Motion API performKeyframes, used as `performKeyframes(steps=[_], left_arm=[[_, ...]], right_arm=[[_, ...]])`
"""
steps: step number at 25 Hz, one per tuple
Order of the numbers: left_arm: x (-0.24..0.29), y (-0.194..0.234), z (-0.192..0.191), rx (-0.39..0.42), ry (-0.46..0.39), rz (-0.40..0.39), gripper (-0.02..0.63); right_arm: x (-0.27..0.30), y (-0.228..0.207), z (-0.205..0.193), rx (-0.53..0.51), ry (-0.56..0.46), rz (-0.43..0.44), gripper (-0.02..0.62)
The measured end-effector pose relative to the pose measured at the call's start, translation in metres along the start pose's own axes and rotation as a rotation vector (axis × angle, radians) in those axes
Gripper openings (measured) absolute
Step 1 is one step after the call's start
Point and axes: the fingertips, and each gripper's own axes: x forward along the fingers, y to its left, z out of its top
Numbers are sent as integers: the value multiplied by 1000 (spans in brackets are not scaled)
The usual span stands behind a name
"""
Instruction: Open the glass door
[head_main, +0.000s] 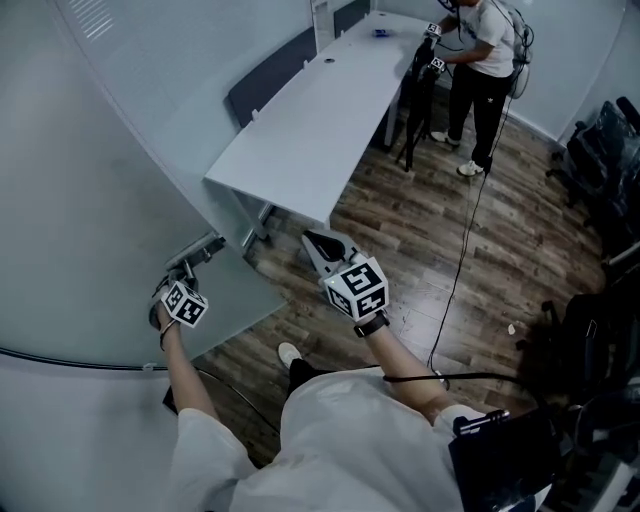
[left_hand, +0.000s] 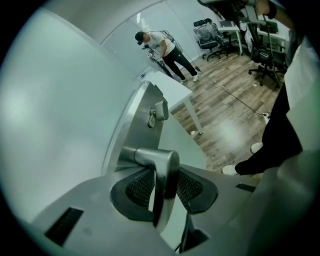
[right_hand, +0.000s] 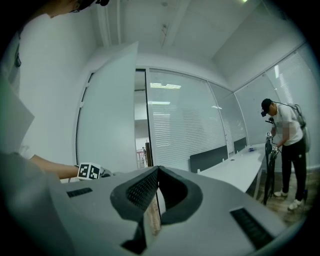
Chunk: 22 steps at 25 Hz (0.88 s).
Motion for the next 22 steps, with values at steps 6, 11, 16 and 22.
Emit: performKeyframes(steps=[6,11,16,22], left_arm=[[-19,-25,-5,-1,37,53,103],[-37,-49,-9,19,26,50,103],[-60,-71,-12,66,-8,61,103],[-99,-93,-17,138,-56,73,103]], right_arm=[[-38,9,-8,26,18,42,3],[-50,36,-3,15,26,79,3],[-64,75,3,6,13,83,3],[-96,146,-10,17,52,84,3]])
